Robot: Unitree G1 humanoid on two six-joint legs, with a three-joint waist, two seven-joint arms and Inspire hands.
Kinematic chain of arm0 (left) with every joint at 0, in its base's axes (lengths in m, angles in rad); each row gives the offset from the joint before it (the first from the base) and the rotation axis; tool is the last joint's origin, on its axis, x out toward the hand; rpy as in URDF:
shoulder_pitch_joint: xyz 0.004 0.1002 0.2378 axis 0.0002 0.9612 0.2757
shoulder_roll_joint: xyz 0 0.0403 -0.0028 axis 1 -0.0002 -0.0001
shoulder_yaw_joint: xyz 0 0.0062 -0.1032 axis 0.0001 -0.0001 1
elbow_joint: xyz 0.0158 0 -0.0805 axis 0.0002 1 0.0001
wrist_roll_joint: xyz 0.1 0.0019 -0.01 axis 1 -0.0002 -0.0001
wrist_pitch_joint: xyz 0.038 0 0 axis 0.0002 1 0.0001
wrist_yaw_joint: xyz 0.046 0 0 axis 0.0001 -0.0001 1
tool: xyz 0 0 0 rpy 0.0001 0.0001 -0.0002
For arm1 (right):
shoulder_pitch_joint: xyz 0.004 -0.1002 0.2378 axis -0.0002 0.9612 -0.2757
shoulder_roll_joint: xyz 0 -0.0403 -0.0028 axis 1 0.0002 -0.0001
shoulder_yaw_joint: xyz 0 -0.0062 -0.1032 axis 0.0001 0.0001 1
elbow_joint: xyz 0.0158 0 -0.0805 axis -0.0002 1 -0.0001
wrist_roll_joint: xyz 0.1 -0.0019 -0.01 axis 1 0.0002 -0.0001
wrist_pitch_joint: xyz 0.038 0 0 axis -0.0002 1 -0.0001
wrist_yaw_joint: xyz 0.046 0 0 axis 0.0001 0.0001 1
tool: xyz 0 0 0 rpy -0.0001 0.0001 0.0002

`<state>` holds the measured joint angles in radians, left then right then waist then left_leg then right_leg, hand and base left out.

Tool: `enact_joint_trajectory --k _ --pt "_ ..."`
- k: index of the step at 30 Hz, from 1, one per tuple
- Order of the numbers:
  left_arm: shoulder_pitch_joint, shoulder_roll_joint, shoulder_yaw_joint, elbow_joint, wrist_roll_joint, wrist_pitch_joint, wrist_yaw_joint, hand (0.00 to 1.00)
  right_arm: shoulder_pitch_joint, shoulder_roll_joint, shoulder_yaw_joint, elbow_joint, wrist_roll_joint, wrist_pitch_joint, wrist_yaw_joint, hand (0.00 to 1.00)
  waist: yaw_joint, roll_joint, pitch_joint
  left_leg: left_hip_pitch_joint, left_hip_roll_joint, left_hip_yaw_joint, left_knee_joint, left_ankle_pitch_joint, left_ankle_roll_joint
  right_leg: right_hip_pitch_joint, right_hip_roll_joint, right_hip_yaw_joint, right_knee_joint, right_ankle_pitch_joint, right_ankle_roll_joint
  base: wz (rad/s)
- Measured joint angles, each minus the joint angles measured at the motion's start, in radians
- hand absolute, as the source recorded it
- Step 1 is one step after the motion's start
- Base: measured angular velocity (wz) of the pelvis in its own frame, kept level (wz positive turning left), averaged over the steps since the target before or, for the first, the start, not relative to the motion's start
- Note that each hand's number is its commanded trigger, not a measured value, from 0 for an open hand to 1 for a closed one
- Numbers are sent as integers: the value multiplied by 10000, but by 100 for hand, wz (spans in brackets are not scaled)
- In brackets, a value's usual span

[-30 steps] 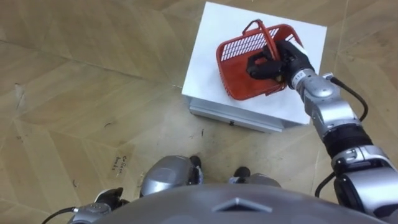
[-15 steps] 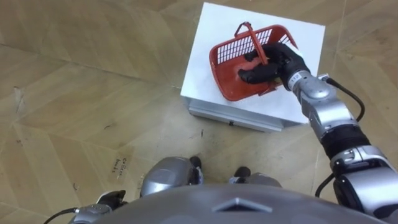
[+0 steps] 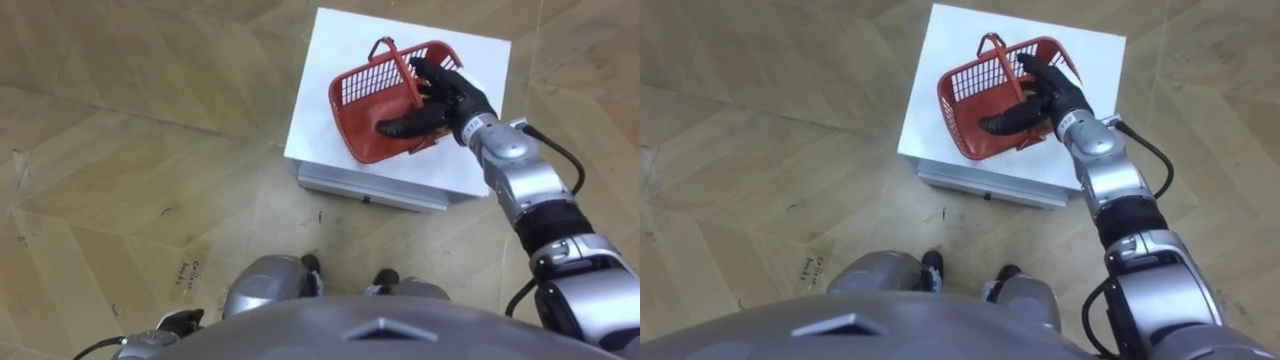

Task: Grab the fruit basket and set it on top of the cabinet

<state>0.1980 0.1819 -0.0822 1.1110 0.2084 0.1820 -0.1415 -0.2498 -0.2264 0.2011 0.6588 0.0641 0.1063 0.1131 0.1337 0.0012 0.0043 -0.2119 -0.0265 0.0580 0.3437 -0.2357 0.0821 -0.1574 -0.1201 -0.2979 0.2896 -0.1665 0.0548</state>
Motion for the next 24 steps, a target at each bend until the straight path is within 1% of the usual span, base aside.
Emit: enact_joint_trajectory --k 3,5,7,9,12,13,16,17,19,21,23,24 --pt "37 -7 0 0 -5 -34 35 0 26 -3 -203 -78 7 -59 0 0 -54 -75 3 164 2 151 -142 0 0 74 4 120 -22 0 0 -12" --pt "83 -4 9 25 -3 -76 56 0 196 -7 -370 -502 -137 -80 -81 0 -178 -113 9 278 2 185 -297 12 16 116 -2 118 -22 0 0 -8" --pt "118 -5 20 94 -4 -80 97 0 541 -8 -488 -945 -420 -297 -252 0 -270 -189 -9 436 7 218 -406 22 13 305 50 125 -255 9 -4 -5" --pt "135 -53 22 89 0 -84 139 0 906 -11 -729 -1331 -621 -314 -326 0 -330 -216 -22 530 18 235 -466 21 12 412 95 173 -358 39 8 -2" --pt "157 -123 19 53 -6 -94 212 0 1375 -14 -914 -2049 -732 -319 -391 0 -489 -226 -22 682 27 374 -546 27 5 475 107 248 -455 46 17 -11" --pt "157 -122 20 54 -2 -107 270 0 1605 -20 -976 -2301 -788 -382 -410 0 -565 -227 -23 811 29 397 -629 27 4 591 125 281 -544 53 29 -12" --pt "162 -111 22 34 -1 -217 534 0 2068 -36 -1055 -2959 -776 -427 -513 0 -762 -265 -32 1135 34 513 -873 35 -9 797 171 512 -683 54 32 -13" --pt "159 -100 22 2 -1 -233 562 0 2134 -40 -1057 -3130 -771 -432 -547 0 -796 -278 -27 1168 34 532 -903 37 -12 817 171 523 -702 55 33 -11" --pt "160 -91 108 -109 2 -305 678 0 2328 -45 -1118 -3666 -770 -448 -713 0 -1027 -315 -37 1273 43 594 -917 37 -12 887 179 588 -702 55 33 -8" --pt "159 -96 239 -208 10 -359 722 0 2347 -46 -1223 -3967 -773 -449 -810 0 -1053 -365 -35 1388 59 788 -976 37 -12 893 198 782 -706 55 33 -26" --pt "140 -93 411 -309 16 -412 726 0 2453 -45 -1470 -4254 -706 -557 -892 0 -1151 -370 -37 1550 59 842 -1124 38 -13 962 209 846 -733 58 38 -15" --pt "153 -95 520 -310 -3 -449 733 0 2598 -43 -1623 -4347 -704 -673 -985 0 -1229 -382 -38 1732 58 941 -1220 38 -13 1121 228 919 -819 71 60 -15"
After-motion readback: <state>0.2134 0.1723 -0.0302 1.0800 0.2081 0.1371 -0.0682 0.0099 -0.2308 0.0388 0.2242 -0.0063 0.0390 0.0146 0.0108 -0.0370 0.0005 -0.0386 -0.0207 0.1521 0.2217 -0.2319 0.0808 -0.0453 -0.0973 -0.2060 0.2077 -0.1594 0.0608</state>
